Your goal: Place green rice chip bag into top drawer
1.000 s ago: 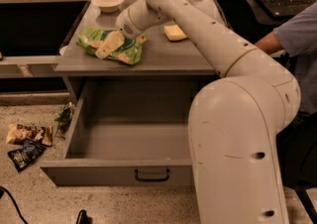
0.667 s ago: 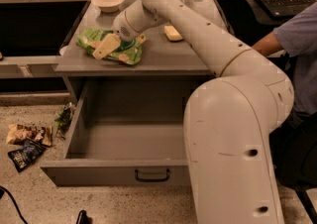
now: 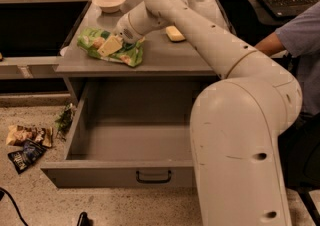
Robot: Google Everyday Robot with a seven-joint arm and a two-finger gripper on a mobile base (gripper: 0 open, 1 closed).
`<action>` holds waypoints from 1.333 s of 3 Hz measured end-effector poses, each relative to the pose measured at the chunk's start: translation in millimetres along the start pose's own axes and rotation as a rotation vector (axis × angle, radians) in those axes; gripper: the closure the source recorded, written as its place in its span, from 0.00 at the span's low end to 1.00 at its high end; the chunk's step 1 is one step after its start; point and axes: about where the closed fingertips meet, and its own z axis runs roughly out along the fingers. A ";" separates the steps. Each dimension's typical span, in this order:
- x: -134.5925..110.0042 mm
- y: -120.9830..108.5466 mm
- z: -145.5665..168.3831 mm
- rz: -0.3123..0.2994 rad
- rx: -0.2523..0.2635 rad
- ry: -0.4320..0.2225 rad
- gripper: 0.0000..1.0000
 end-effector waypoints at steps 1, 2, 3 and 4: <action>-11.4 -0.3 -36.6 -0.044 0.042 -0.103 0.89; -24.8 6.8 -98.3 -0.141 0.108 -0.225 1.00; -19.0 4.3 -106.4 -0.167 0.120 -0.229 1.00; -19.5 4.9 -105.4 -0.166 0.118 -0.229 1.00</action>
Offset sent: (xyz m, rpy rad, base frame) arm -0.0634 -0.1167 0.1456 0.2645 -0.4351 0.0256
